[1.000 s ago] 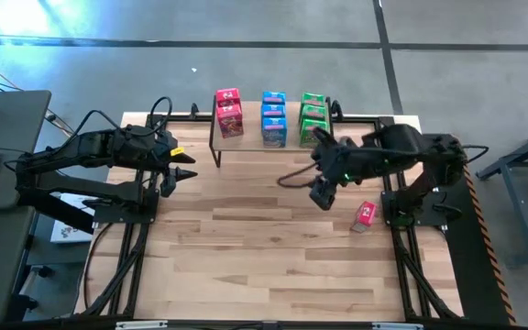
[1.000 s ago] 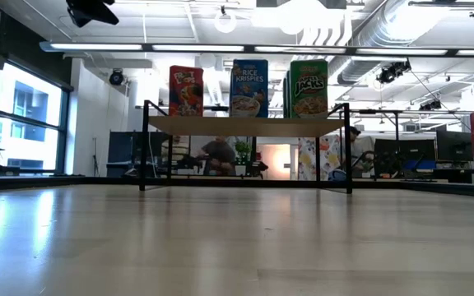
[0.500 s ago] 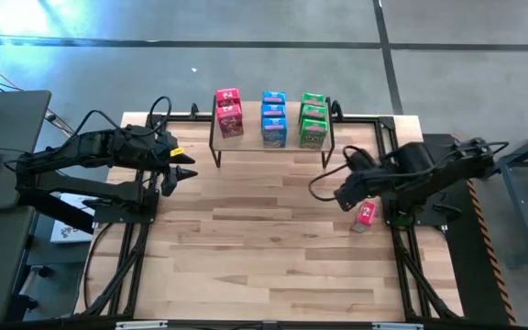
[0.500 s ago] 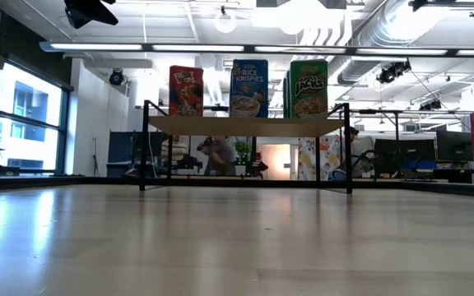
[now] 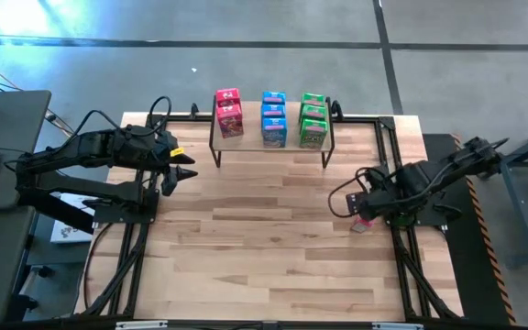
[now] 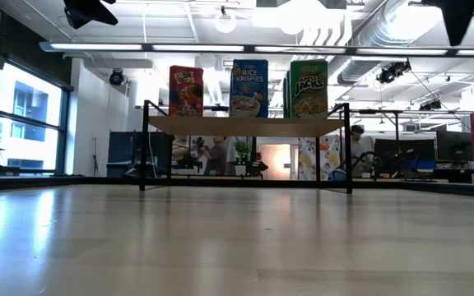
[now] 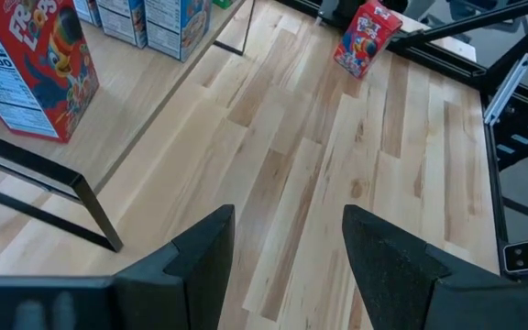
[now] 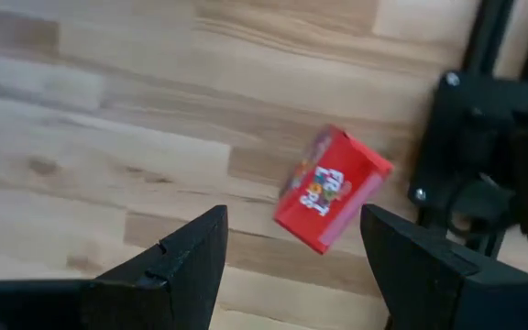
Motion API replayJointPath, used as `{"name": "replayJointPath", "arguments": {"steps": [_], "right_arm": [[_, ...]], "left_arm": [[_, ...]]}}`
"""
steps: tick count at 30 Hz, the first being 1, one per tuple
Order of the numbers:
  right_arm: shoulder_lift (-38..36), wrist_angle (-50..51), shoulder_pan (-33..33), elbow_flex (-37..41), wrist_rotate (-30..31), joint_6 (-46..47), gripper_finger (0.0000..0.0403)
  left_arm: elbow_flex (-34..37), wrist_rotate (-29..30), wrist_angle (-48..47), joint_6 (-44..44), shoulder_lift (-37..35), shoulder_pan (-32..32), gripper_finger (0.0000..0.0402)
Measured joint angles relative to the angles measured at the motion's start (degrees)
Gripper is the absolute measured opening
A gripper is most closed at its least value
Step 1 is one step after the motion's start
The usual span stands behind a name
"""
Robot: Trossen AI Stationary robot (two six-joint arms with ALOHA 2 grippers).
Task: Stack cereal on shelf
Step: Put the red cereal box on the center of the table aligned with the other red cereal boxes
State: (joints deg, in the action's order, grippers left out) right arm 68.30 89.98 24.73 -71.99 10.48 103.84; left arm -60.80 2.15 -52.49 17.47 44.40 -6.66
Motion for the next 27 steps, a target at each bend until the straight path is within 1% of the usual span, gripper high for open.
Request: {"name": "replayJointPath", "arguments": {"steps": [6, 11, 15, 24, 27], "right_arm": [[-0.1, 0.0, 4.1, 4.4, 0.4, 11.9, 0.0242], [-0.1, 0.0, 6.9, 7.3, 0.5, 18.6, 0.0242], [-0.1, 0.0, 7.7, 8.4, 1.1, 23.4, 0.0241], [-0.1, -1.9, 7.7, 8.4, 1.2, 29.1, 0.0236], [0.0, -2.1, 7.7, 8.4, 1.1, 29.7, 0.0236]], "left_arm": [[0.0, 0.0, 0.0, 0.0, 0.0, 0.0, 0.0196], [0.0, 0.0, 0.0, 0.0, 0.0, 0.0, 0.0196], [0.0, 0.0, 0.0, 0.4, 0.0, 0.0, 0.0196], [0.0, 0.0, 0.1, 0.4, 0.5, 0.0, 0.0196], [0.0, 0.0, 0.1, 0.4, 1.1, 0.0, 0.0196]]}}
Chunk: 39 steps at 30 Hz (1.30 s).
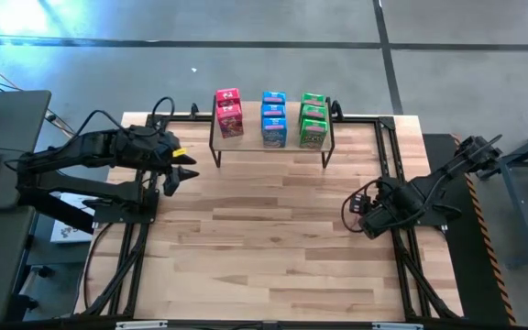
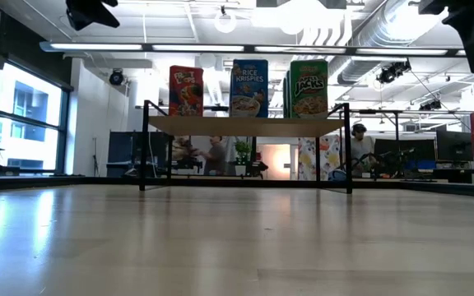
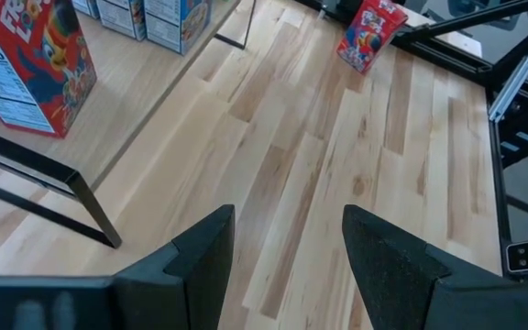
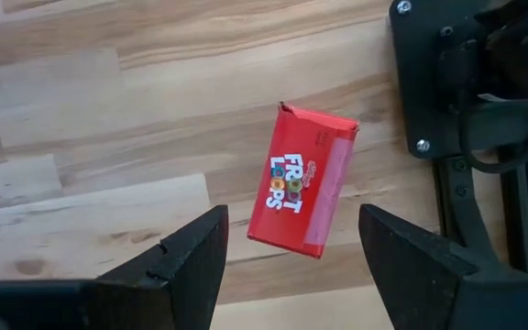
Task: Stack cereal on shelf
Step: Put the red cereal box on the center of the table aligned with the other red cereal boxes
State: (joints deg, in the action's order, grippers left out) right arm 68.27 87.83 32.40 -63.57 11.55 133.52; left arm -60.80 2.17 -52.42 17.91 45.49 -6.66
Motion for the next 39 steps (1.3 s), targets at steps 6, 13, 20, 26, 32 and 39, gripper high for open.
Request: {"name": "replayJointPath", "arguments": {"steps": [6, 13, 20, 26, 32, 39], "right_arm": [[0.4, 0.3, -0.3, 0.0, -0.1, 0.4, 0.0236], [3.8, 0.8, -0.9, 0.0, -2.9, 0.5, 0.0236], [6.5, 0.7, -1.4, 0.0, -4.1, 1.4, 0.0236], [9.0, 0.6, -2.2, 0.0, -3.6, 1.4, 0.0236], [11.7, 0.5, -2.4, 0.0, -4.4, 1.3, 0.0236], [14.6, -0.1, -2.4, 0.0, -5.2, 1.5, 0.0236]], "left_arm": [[0.0, 0.0, 0.0, 0.0, 1.7, 0.0, 0.0196], [0.0, 0.0, 0.0, 0.0, 3.0, 0.0, 0.0196], [0.0, 0.0, 0.0, 0.0, 3.1, 0.0, 0.0196], [0.0, 0.0, 0.0, 0.0, 3.1, 0.0, 0.0196], [0.0, 0.0, 0.0, 0.0, 3.1, 0.0, 0.0196], [0.0, 0.0, 0.0, 0.0, 3.1, 0.0, 0.0196]]}}
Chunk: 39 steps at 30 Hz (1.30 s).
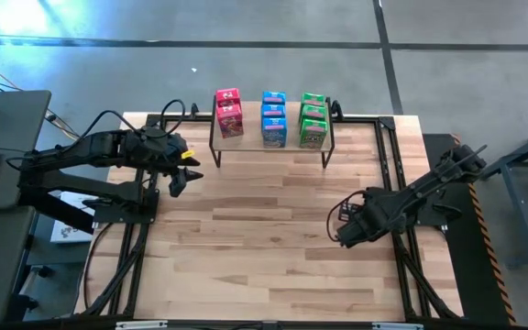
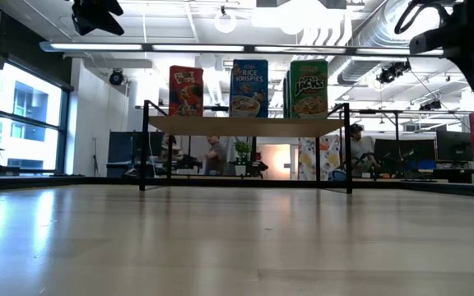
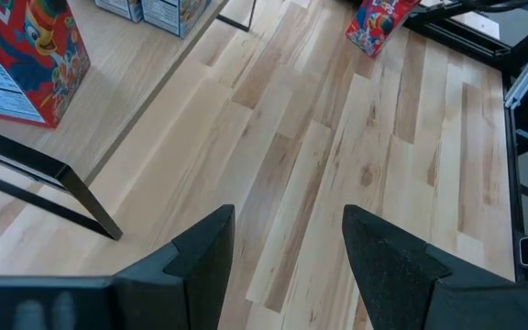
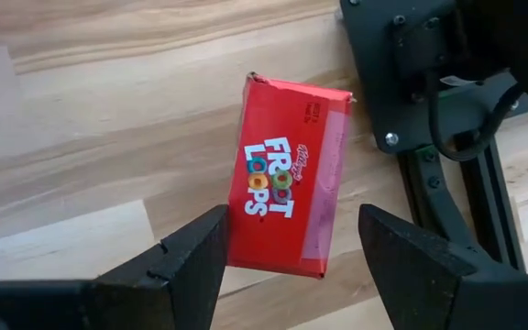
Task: Stack cereal on shelf
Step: Put the red cereal box on the center of the table aligned with the other red cereal boxes
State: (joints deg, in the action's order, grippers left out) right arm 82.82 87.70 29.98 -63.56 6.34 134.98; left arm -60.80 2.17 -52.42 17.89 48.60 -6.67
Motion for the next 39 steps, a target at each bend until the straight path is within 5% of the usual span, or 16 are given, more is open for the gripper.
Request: {"name": "replayJointPath", "arguments": {"steps": [39], "right_arm": [[-0.8, -0.8, 0.0, 0.0, 2.0, -0.3, 0.0236]], "left_arm": [[0.0, 0.1, 0.0, -0.6, 0.0, 0.0, 0.0196]]}}
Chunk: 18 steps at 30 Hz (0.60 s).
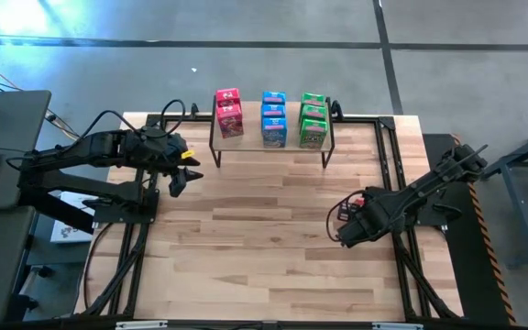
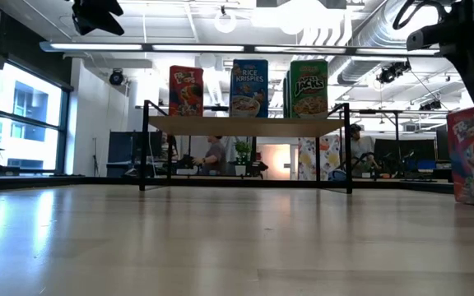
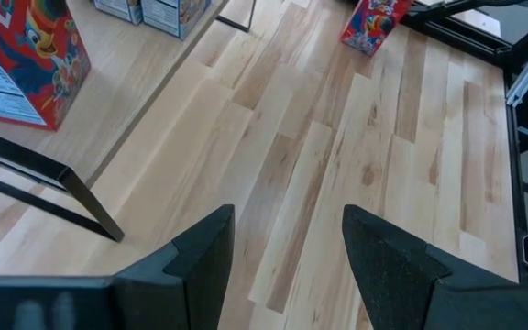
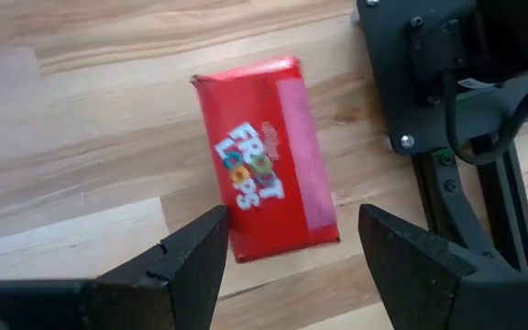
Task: Stack cereal on shelf
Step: Put the red cereal box on the center of the table aligned with the other red cereal boxes
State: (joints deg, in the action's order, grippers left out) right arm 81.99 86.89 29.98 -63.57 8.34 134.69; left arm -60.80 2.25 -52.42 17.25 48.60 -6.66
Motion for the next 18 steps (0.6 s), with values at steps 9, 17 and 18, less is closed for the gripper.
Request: {"name": "replayJointPath", "arguments": {"steps": [9, 17, 18], "right_arm": [[-1.9, 0.2, -0.4, 0.0, 2.2, -1.2, 0.0236], [-1.9, 0.2, -0.4, 0.2, 3.7, -2.2, 0.0236], [-1.9, -0.1, -0.4, 0.8, 3.7, -2.3, 0.0236]], "left_arm": [[0.0, 1.9, 0.0, -0.3, 0.0, 0.0, 0.0196], [0.0, 2.1, 0.0, -0.6, 0.0, 0.0, 0.0196], [0.0, 2.1, 0.0, -0.6, 0.0, 0.0, 0.0196]]}}
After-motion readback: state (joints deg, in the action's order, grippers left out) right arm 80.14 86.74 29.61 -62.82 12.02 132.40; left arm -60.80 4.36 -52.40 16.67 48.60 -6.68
